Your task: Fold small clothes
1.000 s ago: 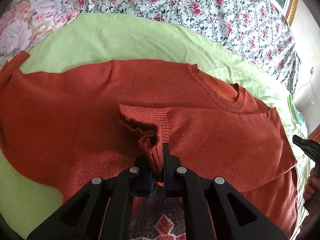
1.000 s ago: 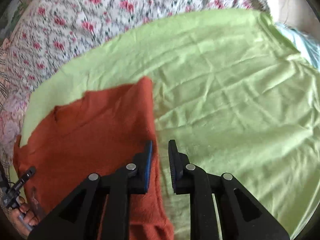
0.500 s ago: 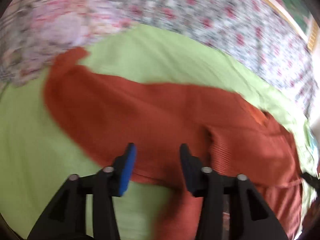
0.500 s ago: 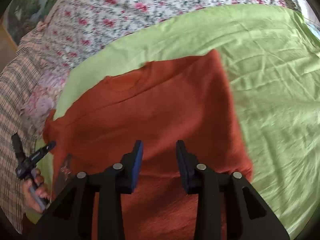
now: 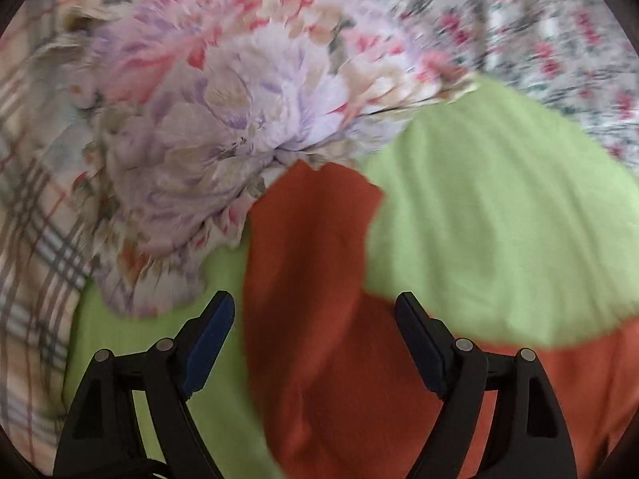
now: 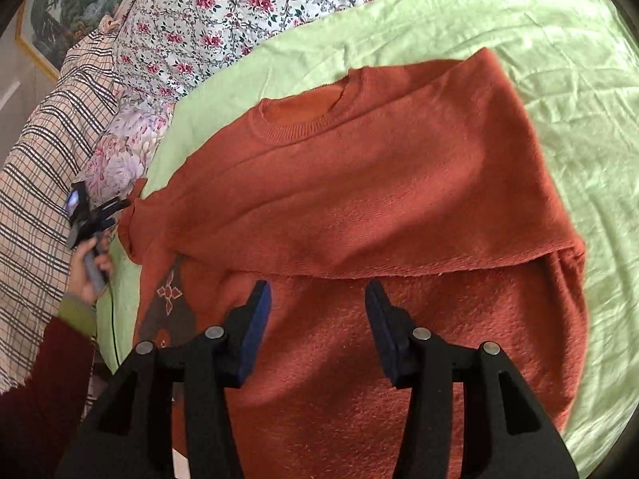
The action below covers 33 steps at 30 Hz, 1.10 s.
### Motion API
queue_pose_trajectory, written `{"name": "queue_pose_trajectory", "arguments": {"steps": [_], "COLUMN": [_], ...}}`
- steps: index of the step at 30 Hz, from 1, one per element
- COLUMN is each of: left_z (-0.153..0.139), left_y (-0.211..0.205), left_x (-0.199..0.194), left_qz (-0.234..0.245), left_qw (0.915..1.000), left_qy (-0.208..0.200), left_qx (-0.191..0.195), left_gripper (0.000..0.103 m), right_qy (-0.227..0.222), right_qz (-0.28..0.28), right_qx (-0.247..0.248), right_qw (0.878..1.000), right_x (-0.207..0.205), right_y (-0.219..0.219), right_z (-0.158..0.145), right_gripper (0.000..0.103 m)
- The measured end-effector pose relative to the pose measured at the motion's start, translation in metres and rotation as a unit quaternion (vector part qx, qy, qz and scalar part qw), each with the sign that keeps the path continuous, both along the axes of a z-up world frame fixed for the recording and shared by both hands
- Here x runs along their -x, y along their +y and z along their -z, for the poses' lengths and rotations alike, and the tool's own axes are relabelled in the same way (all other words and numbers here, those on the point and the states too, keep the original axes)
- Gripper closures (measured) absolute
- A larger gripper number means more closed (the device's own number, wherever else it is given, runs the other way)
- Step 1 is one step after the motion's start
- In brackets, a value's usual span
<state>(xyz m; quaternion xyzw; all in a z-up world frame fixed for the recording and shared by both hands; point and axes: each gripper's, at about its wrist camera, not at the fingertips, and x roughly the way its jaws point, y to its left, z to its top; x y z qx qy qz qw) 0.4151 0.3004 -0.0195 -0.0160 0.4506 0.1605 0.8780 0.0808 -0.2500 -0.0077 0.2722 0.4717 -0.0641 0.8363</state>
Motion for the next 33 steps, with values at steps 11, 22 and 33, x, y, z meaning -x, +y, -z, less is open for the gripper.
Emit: {"name": "queue_pose_trajectory", "arguments": {"steps": [11,22,33], "left_z": [-0.016,-0.088,-0.051], "left_y": [0.003,-0.168,-0.392], "left_x": [0.007,0.136,0.192], "left_qz": [0.018,0.21,0.386], "left_qw": [0.9965,0.9438,0.8867], "left_qy": [-0.047,-0.152,-0.071], "left_qx": [0.067,0.205,0.243], "left_gripper": [0.094,0.094,0.094], "right_qy": [0.004,-0.032,-0.036], "right_qz": [-0.009,-0.002,0.046], "right_qx": [-0.011,-0.005,0.007], "right_qw": [1.0,0.999,0.998], "right_x": [-0.008,0.015,0.059], "right_y": [0.012,0.019,-0.012], "right_z": [0.007,-0.014,-0.019], "right_gripper": [0.053,0.053,0.053]}}
